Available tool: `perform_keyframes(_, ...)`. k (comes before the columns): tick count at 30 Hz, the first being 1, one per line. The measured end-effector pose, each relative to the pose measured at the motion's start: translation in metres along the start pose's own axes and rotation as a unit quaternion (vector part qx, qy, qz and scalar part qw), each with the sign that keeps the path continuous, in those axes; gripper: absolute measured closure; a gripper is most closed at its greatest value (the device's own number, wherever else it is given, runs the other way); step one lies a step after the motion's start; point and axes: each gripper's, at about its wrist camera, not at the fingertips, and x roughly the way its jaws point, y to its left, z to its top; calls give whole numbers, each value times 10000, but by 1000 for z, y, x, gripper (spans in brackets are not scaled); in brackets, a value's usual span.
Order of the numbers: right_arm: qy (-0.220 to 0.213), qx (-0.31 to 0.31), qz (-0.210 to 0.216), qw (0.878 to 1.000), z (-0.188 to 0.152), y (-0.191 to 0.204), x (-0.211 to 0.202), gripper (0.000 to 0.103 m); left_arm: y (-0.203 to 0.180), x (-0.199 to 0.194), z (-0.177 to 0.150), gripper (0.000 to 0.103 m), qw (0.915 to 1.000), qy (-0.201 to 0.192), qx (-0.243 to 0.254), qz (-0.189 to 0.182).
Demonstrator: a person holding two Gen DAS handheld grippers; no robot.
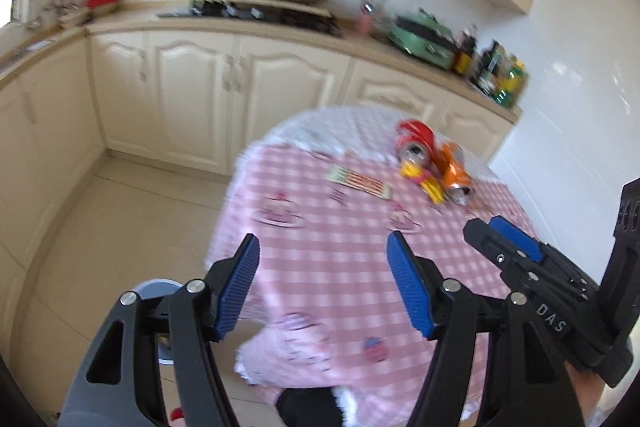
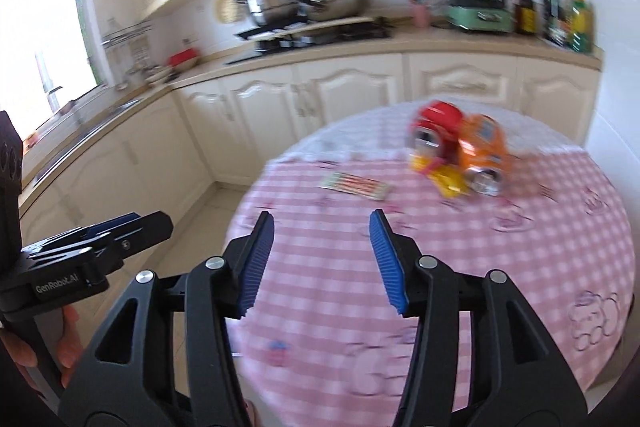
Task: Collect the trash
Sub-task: 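Swing both open tools back over the table toward the remaining wrappers, then grasp the cream-red snack wrapper with the left tool while the right tool grasps the yellow candy wrapper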
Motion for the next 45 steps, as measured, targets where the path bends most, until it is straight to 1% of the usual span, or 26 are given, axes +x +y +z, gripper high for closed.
perform_keyframes(2, 66, 115, -132, 9998, -1, -22, 8, 52, -10, 20, 2, 38, 9997, 176, -54, -136)
perform_keyframes(5, 176, 201, -293, 9992, 1, -49, 19, 52, -25, 48, 7, 38, 9994, 339, -13, -109)
perform_keyframes(8, 283, 217, -348, 9988, 6, -67, 33, 52, -36, 75, 13, 38, 9988, 487, 22, -84)
perform_keyframes(13, 391, 269, -323, 9984, 13, -83, 53, 52, -38, 112, 26, 38, 9970, 748, -206, -4)
perform_keyframes(17, 452, 255, -308, 9982, 19, -92, 67, 51, -31, 141, 43, 38, 9940, 849, -692, -37)
perform_keyframes(18, 463, 241, -319, 9981, 20, -93, 69, 51, -30, 146, 46, 38, 9935, 858, -749, -47)
perform_keyframes(21, 534, 224, -259, 9980, 26, -97, 82, 51, -32, 167, 55, 38, 9921, 949, -820, 75)
perform_keyframes(23, 564, 196, -204, 9980, 29, -98, 89, 50, -34, 182, 62, 38, 9908, 1017, -887, 40)
perform_keyframes(26, 612, 213, -112, 9978, 33, -101, 97, 50, -34, 203, 70, 38, 9895, 1106, -920, 164)
perform_keyframes(28, 619, 218, -118, 9978, 34, -102, 101, 50, -36, 218, 75, 38, 9893, 1130, -805, 452)
perform_keyframes(30, 619, 229, -119, 9978, 34, -104, 104, 49, -37, 231, 77, 38, 9867, 1285, -783, 620)
perform_keyframes(31, 616, 226, -141, 9977, 34, -104, 105, 49, -39, 234, 79, 34, 9869, 1244, -737, 712)
perform_keyframes(33, 613, 188, -195, 9978, 34, -105, 107, 48, -46, 241, 81, 32, 9850, 1323, -517, 983)
perform_keyframes(34, 618, 182, -217, 9977, 34, -106, 108, 48, -50, 242, 81, 32, 9846, 1326, -423, 1054)
perform_keyframes(35, 623, 193, -231, 9976, 33, -107, 109, 48, -55, 245, 80, 32, 9833, 1339, -251, 1208)
perform_keyframes(38, 643, 268, -239, 9973, 33, -113, 112, 47, -68, 250, 74, 32, 9801, 1279, 289, 1489)
perform_keyframes(40, 638, 292, -240, 9972, 32, -114, 112, 47, -67, 248, 72, 32, 9816, 1201, 291, 1458)
perform_keyframes(42, 644, 288, -237, 9972, 32, -115, 113, 46, -66, 245, 71, 35, 9823, 1169, 375, 1414)
perform_keyframes(44, 639, 298, -216, 9973, 32, -115, 112, 46, -62, 241, 69, 47, 9832, 1105, 421, 1390)
perform_keyframes(45, 635, 297, -210, 9973, 32, -114, 112, 46, -61, 237, 66, 50, 9837, 1064, 457, 1373)
